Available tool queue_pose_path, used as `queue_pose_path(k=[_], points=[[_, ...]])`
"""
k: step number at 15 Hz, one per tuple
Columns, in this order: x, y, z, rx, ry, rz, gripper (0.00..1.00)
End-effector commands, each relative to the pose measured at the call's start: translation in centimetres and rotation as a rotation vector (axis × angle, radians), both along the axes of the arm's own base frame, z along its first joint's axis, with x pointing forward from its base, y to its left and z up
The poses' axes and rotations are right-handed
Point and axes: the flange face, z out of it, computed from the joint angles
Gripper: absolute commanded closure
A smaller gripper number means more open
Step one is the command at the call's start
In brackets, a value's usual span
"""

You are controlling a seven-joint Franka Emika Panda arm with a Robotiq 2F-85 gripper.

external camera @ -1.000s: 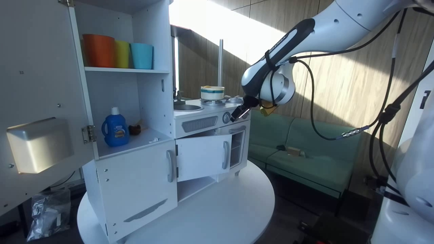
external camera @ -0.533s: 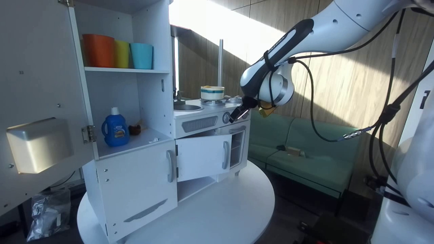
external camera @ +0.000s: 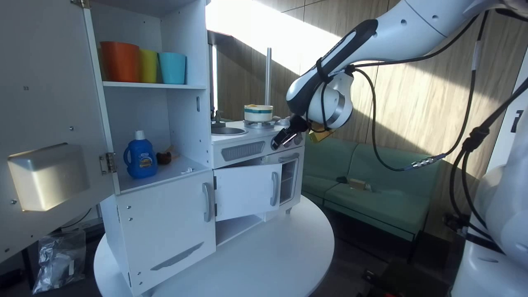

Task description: Turn the first knob on the left to the right.

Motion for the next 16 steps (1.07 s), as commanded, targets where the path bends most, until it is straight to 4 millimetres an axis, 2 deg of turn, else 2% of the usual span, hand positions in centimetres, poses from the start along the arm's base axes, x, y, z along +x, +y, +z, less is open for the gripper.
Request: queue_pose_path(k=[1,5,10,16], points=[[0.7,1.0,0.0,0.028,-0.033,-0.017,0.00],[1.2,1.5,-0.4,0.020,-0.061,-0.029,0.00],[2.0,0.6,-2.1,-0.040,-0.062,-0.056,0.00],[2.7,0.6,-1.4,-0.071,-0.111,-0.080,0.00]])
